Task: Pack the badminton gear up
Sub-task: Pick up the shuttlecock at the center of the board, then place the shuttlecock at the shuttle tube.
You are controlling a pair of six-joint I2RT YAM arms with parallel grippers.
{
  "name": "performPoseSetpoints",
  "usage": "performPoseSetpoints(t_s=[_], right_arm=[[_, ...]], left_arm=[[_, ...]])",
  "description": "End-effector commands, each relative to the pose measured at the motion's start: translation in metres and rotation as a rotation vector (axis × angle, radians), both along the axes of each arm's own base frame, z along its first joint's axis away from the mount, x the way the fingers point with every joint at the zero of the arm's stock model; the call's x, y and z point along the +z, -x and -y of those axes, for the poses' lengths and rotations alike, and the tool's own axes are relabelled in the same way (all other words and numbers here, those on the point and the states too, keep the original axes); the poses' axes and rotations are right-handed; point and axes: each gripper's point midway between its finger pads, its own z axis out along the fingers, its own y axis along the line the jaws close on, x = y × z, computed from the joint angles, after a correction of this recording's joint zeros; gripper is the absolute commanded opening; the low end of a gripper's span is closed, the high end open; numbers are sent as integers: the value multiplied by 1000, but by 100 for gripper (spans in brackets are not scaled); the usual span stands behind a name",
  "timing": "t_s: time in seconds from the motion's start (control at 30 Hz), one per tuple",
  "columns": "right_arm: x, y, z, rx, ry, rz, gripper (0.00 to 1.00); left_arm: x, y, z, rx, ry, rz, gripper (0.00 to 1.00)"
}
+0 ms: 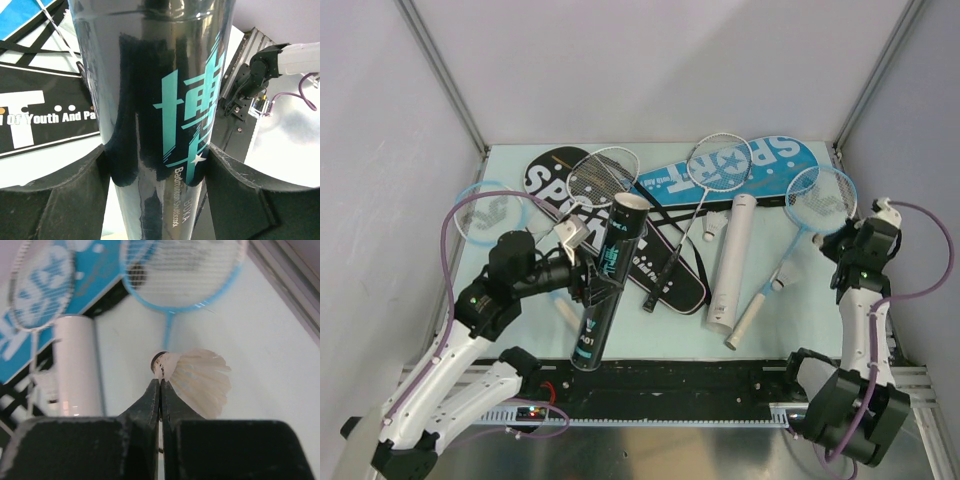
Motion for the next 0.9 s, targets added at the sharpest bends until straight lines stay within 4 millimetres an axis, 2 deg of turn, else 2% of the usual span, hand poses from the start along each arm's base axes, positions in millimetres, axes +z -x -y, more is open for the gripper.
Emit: performPoseSetpoints(t_s=[0.0,0.17,0.27,0.33,0.5,0.67,0.87], right_arm=[[67,-23,-33,138,54,130,0],[122,-29,-102,395,66,253,0],[157,-19,-142,560,94,337,0],[175,-7,-160,641,113,383,0],[212,26,-200,840,136,507,0],[239,60,-235,1038,94,612,0],[272,89,-261,1176,101,728,0]], left_arm=[[24,-5,3,-25,13,135,32],[36,-17,-1,-8,-63,295,31],[45,-24,-5,13,-97,361,31],[51,-27,-6,18,-120,404,31],[47,-42,-19,44,-276,546,29],[24,-60,-34,64,-481,620,28],[5,-80,-72,165,-785,649,25]])
